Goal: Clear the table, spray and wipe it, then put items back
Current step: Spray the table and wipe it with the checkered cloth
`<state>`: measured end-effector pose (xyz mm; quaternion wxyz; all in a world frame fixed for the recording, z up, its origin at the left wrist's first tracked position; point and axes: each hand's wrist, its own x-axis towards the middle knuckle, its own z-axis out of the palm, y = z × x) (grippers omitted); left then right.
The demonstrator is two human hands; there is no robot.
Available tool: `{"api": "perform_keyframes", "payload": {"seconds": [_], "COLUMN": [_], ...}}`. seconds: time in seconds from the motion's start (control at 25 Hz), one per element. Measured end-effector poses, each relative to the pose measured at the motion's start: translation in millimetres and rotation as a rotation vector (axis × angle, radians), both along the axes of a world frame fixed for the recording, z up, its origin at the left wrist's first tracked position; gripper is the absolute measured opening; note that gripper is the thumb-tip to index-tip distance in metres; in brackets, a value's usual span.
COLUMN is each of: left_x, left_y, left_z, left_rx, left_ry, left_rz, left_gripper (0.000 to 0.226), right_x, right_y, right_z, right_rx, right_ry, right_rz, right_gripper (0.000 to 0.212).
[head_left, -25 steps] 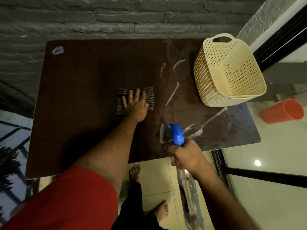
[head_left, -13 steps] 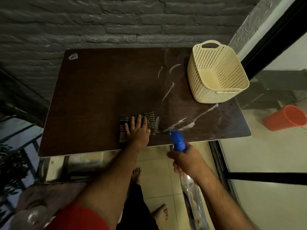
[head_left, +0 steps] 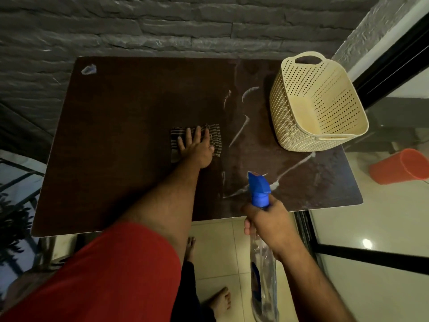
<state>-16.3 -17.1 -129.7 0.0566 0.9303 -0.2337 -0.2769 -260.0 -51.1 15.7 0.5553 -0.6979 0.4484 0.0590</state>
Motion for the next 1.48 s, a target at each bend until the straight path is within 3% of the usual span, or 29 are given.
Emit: {"api": "perform_keyframes", "payload": {"seconds": [0.12,0.28,0.44,0.6,0.72,0.84,0.96,1.2,1.36,1.48], "left_x": [-18,-109,-168,-145,-92,-121,-174,-114,-190,-151], "left_y": [16,70,95,87,55,68,107,72,106,102], "left_z": [-5,-9,-4,-10,-6,-2,-3,-9,-6,-11], "left_rx": [-0.035,-0.085,-0.080,-0.088,-0.067,-0.067,-0.064,-0.054,-0.100,-0.090], "left_ry": [-0.076,-0.212,-0.202,-0.241,-0.134,-0.170,-0.236,-0.182,-0.221,-0.244], "left_rz": [-0.037,-0.100,-0.146,-0.116,-0.017,0.008,-0.129,0.025,-0.165,-0.169], "left_gripper": [0.060,0.060,0.061,0.059,0.059,0.060,0.059,0.060,0.062,0.059], "right_x": [3,-6,-18,-28,-30,-29,-26,-13,-12,-12], "right_y": [1,6,20,29,25,20,16,18,21,21], "right_z": [2,8,20,27,24,29,34,28,29,27], "right_rx": [0.015,0.055,0.112,0.148,0.099,0.077,0.061,-0.007,0.003,0.005], "right_ry": [-0.008,-0.029,-0.065,-0.063,-0.079,-0.114,-0.120,-0.130,-0.137,-0.129], "right_rz": [-0.014,-0.028,0.003,-0.005,-0.019,-0.048,-0.018,-0.007,0.017,0.029], "right_gripper": [0.011,0.012,0.014,0.019,0.017,0.016,0.013,0.013,0.012,0.010]}}
